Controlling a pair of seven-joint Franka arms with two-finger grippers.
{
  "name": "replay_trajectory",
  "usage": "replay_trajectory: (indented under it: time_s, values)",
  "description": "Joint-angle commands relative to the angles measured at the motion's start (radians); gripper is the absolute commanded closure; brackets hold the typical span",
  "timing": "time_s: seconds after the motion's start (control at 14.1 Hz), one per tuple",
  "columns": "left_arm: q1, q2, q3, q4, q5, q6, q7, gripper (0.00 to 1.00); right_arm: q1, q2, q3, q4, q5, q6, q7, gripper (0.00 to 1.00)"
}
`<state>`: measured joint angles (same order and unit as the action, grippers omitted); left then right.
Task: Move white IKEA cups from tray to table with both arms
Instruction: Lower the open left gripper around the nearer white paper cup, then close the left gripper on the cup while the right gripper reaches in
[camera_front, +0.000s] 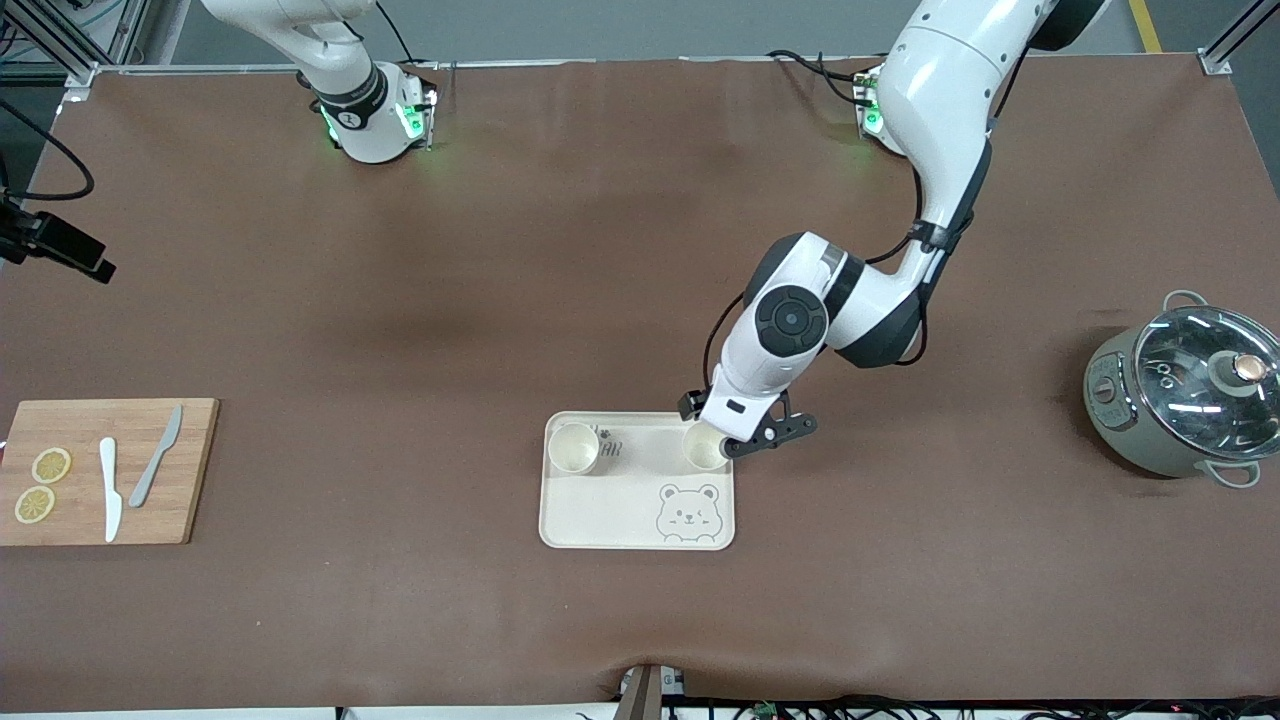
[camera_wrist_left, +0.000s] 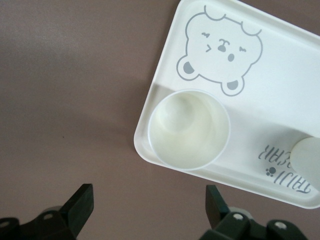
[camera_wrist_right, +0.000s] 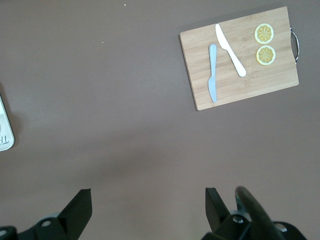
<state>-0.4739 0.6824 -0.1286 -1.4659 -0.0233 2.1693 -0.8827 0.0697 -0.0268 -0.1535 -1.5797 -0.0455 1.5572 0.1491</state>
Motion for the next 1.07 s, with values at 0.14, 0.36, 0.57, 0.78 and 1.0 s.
replay_trajectory:
  time_s: [0.14, 0.36, 0.57, 0.78, 1.0]
  values:
    - [0.001, 0.032, 0.012, 0.019, -0.003, 0.026, -0.013, 0.18, -0.013, 0.007, 0.002, 0.015, 0.004, -0.011, 0.013, 0.00]
    - [0.006, 0.057, 0.012, 0.021, -0.004, 0.095, -0.013, 0.22, -0.011, 0.040, 0.000, 0.021, -0.010, 0.000, 0.012, 0.00]
    - [0.020, 0.078, 0.014, 0.021, -0.003, 0.142, -0.009, 0.25, -0.008, 0.076, 0.002, 0.053, -0.028, -0.008, 0.013, 0.00]
    - [0.021, 0.098, 0.014, 0.021, -0.003, 0.178, -0.006, 0.34, -0.008, 0.122, 0.000, 0.058, -0.033, -0.002, 0.018, 0.00]
    - [0.026, 0.101, 0.018, 0.021, -0.001, 0.181, 0.007, 0.47, -0.014, 0.162, 0.000, 0.058, -0.037, 0.029, 0.020, 0.00]
